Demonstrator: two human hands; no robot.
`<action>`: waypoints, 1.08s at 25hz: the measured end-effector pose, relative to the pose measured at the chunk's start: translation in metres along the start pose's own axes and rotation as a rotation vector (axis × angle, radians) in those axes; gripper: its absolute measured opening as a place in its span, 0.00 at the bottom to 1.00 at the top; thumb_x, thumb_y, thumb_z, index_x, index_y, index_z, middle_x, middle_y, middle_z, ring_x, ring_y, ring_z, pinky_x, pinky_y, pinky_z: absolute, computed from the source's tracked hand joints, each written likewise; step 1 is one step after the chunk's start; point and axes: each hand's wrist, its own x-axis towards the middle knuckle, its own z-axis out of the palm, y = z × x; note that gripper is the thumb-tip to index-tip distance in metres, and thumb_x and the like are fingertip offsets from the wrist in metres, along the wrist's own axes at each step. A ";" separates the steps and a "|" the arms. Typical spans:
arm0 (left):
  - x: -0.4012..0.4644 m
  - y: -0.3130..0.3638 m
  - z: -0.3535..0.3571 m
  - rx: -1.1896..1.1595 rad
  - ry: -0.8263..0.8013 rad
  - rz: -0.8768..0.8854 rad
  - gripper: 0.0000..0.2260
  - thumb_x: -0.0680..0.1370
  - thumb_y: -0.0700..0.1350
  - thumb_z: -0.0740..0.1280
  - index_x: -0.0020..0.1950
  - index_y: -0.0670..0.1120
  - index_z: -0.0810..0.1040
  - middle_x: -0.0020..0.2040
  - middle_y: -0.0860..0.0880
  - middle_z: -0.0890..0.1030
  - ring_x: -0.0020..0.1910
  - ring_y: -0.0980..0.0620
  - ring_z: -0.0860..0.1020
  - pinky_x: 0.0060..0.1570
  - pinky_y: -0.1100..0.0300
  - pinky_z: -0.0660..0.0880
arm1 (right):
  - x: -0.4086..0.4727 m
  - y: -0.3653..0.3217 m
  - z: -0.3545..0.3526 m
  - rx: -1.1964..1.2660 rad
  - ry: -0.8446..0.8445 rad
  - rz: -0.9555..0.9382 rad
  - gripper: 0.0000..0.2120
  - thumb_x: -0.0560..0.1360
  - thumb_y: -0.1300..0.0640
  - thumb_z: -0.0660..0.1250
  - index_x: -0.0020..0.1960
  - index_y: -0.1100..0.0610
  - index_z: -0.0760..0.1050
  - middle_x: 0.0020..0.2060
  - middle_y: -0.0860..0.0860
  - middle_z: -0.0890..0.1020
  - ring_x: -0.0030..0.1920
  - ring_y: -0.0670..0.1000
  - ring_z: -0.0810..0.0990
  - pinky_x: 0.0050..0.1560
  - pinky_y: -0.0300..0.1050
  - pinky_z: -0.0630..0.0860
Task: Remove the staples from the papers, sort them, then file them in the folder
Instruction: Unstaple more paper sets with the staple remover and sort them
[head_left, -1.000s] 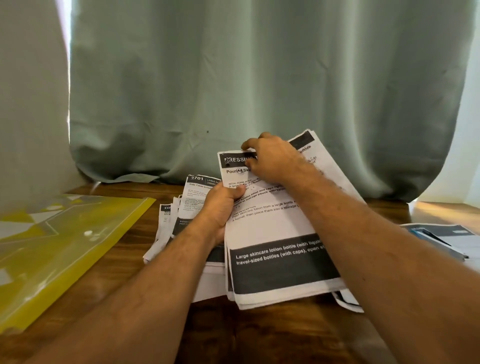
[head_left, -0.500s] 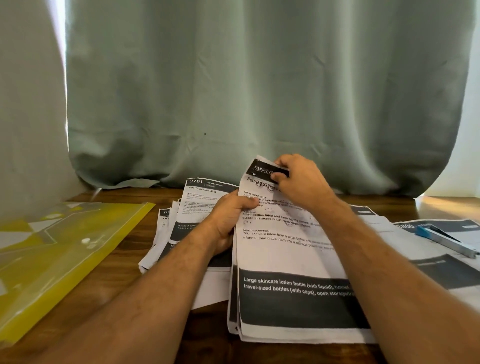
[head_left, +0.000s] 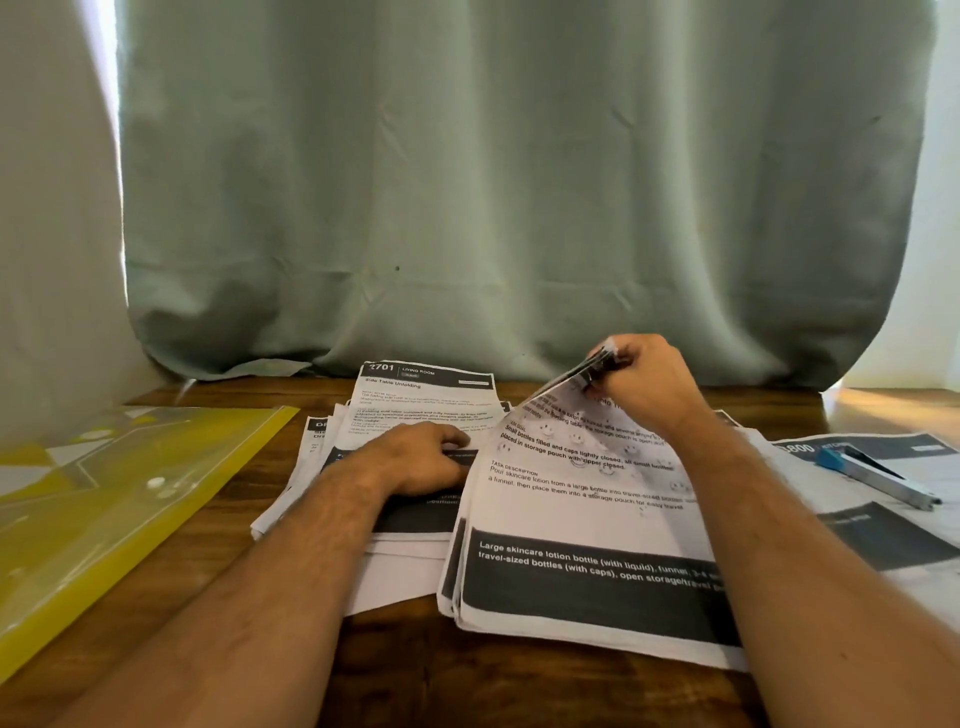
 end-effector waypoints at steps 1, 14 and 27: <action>0.000 0.000 -0.003 0.021 -0.007 -0.001 0.31 0.70 0.63 0.72 0.73 0.61 0.71 0.72 0.54 0.75 0.69 0.50 0.73 0.69 0.50 0.69 | 0.000 0.001 0.000 0.007 -0.008 -0.012 0.16 0.67 0.71 0.68 0.32 0.51 0.81 0.28 0.46 0.82 0.32 0.46 0.79 0.38 0.38 0.75; -0.003 0.000 -0.010 0.150 0.277 0.082 0.07 0.75 0.43 0.68 0.47 0.53 0.85 0.45 0.52 0.83 0.47 0.50 0.79 0.51 0.58 0.76 | 0.009 -0.008 0.000 0.085 0.392 -0.081 0.16 0.72 0.69 0.64 0.40 0.48 0.82 0.41 0.48 0.85 0.38 0.43 0.81 0.34 0.25 0.70; 0.009 -0.019 -0.010 0.089 0.302 -0.170 0.10 0.71 0.59 0.74 0.46 0.56 0.80 0.57 0.49 0.82 0.58 0.46 0.76 0.67 0.45 0.70 | -0.002 -0.031 0.023 0.185 0.518 -0.386 0.12 0.71 0.71 0.65 0.46 0.61 0.84 0.47 0.51 0.82 0.48 0.46 0.80 0.48 0.25 0.72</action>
